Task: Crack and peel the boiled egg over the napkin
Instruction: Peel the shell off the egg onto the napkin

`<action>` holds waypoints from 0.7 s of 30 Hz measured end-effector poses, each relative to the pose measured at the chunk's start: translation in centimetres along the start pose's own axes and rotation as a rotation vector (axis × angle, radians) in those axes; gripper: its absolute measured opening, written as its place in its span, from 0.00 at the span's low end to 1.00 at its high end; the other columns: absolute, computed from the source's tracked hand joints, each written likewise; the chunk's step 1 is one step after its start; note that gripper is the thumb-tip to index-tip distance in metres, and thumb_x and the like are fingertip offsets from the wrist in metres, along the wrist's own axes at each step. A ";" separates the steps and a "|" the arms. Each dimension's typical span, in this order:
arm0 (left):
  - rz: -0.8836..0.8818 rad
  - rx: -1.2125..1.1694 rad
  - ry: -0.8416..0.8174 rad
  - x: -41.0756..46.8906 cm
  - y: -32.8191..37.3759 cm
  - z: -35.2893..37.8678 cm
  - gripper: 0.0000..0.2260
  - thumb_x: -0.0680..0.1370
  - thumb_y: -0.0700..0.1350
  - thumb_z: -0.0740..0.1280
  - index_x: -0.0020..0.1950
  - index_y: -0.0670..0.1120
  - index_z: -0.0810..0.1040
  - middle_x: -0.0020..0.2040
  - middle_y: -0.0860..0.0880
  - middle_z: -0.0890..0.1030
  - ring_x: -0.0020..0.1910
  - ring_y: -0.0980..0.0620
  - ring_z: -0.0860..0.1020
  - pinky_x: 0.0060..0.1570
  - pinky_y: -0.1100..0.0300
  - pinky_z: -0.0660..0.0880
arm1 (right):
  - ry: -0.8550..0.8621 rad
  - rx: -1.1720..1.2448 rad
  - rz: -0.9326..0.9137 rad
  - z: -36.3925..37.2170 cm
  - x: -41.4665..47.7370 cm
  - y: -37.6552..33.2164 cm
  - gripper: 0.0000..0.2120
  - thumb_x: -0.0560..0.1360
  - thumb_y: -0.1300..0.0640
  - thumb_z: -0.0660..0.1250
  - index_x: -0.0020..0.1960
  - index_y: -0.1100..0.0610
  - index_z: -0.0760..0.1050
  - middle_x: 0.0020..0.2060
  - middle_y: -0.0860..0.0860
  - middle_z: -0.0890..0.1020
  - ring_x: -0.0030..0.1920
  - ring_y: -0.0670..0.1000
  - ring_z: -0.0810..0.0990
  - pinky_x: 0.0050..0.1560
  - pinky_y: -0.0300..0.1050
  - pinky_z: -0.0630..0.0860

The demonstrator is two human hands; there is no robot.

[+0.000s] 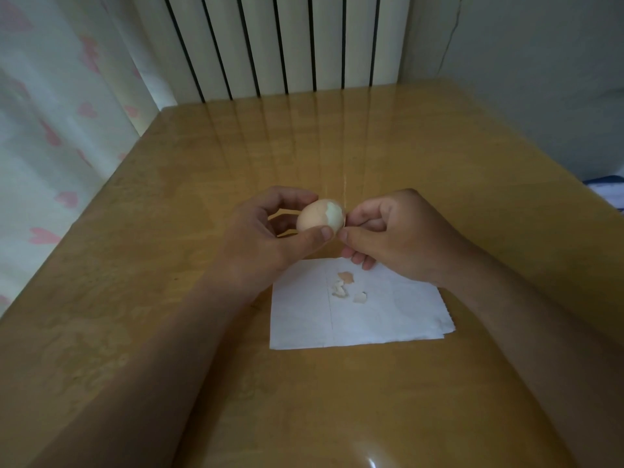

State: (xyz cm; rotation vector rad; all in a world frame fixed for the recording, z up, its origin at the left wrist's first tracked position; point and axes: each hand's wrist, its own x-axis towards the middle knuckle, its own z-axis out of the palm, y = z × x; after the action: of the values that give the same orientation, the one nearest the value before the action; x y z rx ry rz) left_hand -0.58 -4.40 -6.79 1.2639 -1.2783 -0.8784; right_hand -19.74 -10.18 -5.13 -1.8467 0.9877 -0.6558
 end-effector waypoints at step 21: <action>-0.029 -0.031 0.038 0.1 -0.2 0.0 0.15 0.67 0.49 0.79 0.53 0.51 0.84 0.54 0.47 0.84 0.53 0.43 0.85 0.54 0.41 0.82 | 0.201 -0.200 -0.085 1.0 -0.2 -0.1 0.09 0.74 0.59 0.66 0.37 0.59 0.79 0.29 0.55 0.83 0.33 0.57 0.83 0.33 0.58 0.80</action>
State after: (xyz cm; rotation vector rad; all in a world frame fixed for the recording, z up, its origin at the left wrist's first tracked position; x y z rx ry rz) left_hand -0.57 -4.54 -6.93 1.2714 -1.2152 -0.8876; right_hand -19.04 -9.53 -5.52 -2.0358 1.1442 -0.8320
